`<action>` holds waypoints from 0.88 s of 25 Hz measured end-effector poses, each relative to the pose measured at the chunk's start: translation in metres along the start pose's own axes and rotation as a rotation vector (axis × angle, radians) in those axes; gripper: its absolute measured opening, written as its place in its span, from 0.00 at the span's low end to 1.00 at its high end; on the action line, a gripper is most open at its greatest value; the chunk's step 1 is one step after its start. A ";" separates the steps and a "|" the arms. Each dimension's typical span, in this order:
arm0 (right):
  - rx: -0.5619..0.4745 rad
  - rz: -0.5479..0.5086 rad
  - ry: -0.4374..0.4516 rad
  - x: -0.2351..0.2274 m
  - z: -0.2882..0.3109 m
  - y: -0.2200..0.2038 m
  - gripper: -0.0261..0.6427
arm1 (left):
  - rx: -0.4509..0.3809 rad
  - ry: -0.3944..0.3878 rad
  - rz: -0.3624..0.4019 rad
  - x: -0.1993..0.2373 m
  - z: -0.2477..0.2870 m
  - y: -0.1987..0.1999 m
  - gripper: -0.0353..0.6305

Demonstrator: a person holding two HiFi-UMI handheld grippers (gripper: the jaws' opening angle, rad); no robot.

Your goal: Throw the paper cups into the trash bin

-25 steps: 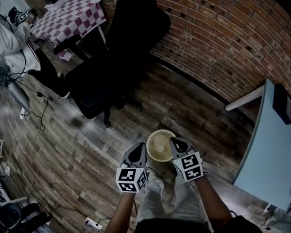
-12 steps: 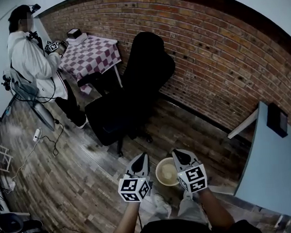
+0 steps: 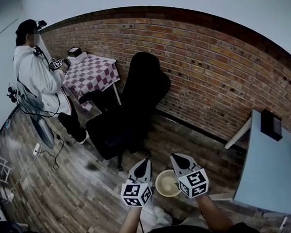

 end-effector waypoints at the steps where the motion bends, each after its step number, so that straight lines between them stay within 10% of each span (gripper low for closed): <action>1: -0.015 0.005 0.007 -0.001 -0.003 0.005 0.04 | -0.006 -0.003 0.005 -0.003 0.001 0.004 0.06; 22: -0.146 0.028 0.047 -0.037 -0.124 0.021 0.04 | -0.064 -0.036 0.124 -0.139 -0.002 0.021 0.06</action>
Point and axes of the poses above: the fingertips, and each gripper's own axes: z forward along the fingers, x to its left, y out of its top, the point moved 3 cm from there along -z, backward along the fingers, and after that the axes turned 12 degrees about -y, right-handed, at the moved point
